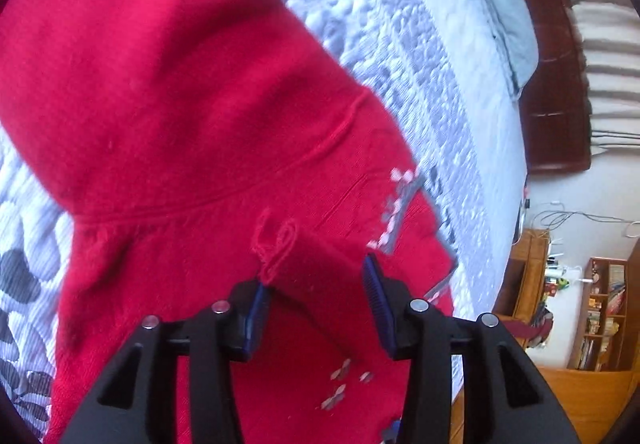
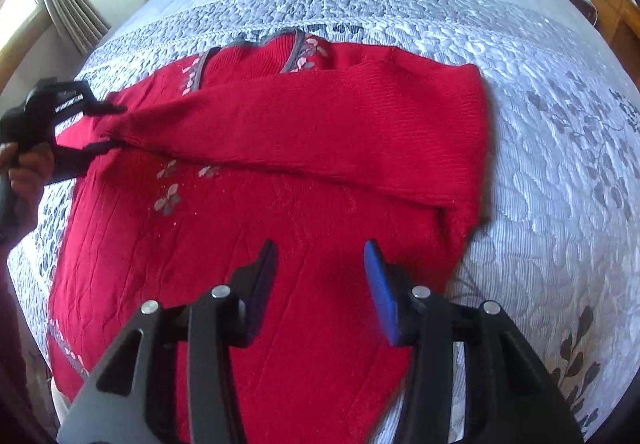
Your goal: Fold small clothes
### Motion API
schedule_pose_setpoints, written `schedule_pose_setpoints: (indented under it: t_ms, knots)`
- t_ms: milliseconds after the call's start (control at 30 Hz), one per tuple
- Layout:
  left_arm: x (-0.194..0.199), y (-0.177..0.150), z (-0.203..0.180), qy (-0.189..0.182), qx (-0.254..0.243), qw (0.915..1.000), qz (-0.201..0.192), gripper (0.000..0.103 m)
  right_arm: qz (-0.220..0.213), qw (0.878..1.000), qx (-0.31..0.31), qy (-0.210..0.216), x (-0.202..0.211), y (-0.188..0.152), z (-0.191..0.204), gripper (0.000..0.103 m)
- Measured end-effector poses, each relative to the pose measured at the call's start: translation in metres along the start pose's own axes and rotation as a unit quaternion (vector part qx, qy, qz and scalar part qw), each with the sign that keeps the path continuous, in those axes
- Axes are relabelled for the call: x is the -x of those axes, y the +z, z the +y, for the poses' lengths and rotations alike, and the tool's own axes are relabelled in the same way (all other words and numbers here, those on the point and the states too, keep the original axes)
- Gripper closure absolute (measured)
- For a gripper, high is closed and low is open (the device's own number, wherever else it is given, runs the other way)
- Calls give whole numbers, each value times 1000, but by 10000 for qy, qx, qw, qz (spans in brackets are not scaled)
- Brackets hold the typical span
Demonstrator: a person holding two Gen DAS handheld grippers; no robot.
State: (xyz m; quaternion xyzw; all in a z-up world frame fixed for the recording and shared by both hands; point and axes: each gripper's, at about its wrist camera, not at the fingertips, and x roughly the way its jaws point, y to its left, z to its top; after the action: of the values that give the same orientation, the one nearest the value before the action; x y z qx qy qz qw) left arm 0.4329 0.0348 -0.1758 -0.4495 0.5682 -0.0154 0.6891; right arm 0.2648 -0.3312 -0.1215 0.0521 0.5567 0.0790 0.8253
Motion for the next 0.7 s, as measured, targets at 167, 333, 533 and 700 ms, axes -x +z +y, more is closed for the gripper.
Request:
schedule_pose_setpoints:
  t_ms: [167,333,533,700]
  knots:
    - [-17,5,0,-176,-6,9997,180,85,93,9999,-140,13,-8,-3,-5,57]
    - [1,-2,-27,-478,-790,9949,-408,92,56,9999,-101,17,-8,-5,-5,57]
    - [32,-32,-57,-401,-2524,9590,-1222,88,72,9999,-116,30,-11,-6,-6,54]
    - [3,-8,7,253,-1511,9874,-399,82,71,10000,-58,24,-10,-5,-2,45]
